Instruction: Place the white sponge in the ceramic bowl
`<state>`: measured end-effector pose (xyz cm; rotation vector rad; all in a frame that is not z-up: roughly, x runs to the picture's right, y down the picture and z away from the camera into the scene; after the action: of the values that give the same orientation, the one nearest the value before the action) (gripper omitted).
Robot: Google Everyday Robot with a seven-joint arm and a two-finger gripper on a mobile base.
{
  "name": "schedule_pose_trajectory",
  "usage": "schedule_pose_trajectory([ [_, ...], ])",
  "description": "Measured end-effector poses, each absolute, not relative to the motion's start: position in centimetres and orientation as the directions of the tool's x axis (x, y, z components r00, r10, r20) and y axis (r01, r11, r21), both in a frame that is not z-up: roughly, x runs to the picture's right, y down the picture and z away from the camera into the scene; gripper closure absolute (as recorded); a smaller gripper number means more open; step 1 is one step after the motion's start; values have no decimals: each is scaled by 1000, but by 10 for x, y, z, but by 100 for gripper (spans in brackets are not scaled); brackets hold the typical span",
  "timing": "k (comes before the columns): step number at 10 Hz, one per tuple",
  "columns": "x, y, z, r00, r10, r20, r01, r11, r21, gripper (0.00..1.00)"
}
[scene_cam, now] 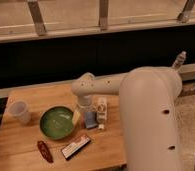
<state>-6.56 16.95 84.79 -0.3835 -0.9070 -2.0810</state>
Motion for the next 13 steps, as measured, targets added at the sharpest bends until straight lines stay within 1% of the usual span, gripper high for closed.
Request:
schedule_pose_trajectory([
  [7, -39, 165, 843, -586, -595, 549, 808, -379, 451, 20],
  [13, -31, 161, 841, -586, -607, 537, 805, -356, 475, 20],
])
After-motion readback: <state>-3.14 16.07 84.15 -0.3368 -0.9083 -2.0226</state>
